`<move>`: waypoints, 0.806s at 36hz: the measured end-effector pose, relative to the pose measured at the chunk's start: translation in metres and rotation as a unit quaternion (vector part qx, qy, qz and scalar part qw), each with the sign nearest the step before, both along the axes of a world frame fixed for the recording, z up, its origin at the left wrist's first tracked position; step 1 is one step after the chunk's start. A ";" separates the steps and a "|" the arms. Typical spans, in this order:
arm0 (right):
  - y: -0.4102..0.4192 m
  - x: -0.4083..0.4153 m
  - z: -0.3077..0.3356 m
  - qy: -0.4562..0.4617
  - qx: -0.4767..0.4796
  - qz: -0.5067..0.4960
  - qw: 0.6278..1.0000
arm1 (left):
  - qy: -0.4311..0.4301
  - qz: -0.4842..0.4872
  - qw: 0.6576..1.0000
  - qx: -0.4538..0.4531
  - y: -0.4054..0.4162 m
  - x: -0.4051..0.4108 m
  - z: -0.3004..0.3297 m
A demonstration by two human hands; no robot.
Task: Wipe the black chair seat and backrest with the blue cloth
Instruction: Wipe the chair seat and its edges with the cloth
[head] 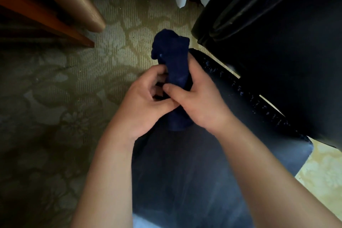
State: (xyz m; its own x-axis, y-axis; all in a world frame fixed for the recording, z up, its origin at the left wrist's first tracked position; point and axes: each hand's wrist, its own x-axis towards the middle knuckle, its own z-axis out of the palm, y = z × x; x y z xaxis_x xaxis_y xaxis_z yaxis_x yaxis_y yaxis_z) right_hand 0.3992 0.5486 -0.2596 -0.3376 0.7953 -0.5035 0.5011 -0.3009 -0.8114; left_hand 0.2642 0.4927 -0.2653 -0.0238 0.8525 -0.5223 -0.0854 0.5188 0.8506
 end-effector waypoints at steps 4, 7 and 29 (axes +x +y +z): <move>0.009 0.007 -0.005 -0.051 0.045 0.030 0.997 | -0.041 0.020 0.999 -0.012 0.000 -0.003 -0.004; 0.010 0.011 -0.002 -0.131 0.128 0.062 0.981 | 0.093 0.062 0.993 -0.048 0.004 0.000 -0.014; 0.009 0.003 -0.042 -0.301 0.229 0.173 0.910 | 0.211 -0.052 0.961 -0.169 0.010 0.005 -0.059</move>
State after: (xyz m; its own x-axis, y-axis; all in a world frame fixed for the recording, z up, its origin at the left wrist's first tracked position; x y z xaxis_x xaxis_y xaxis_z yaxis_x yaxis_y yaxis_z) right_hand 0.4018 0.5577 -0.3015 -0.3797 0.8669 -0.3230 0.8965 0.2587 -0.3597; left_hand 0.2689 0.5023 -0.3241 -0.2184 0.6445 -0.7328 0.2970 0.7592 0.5792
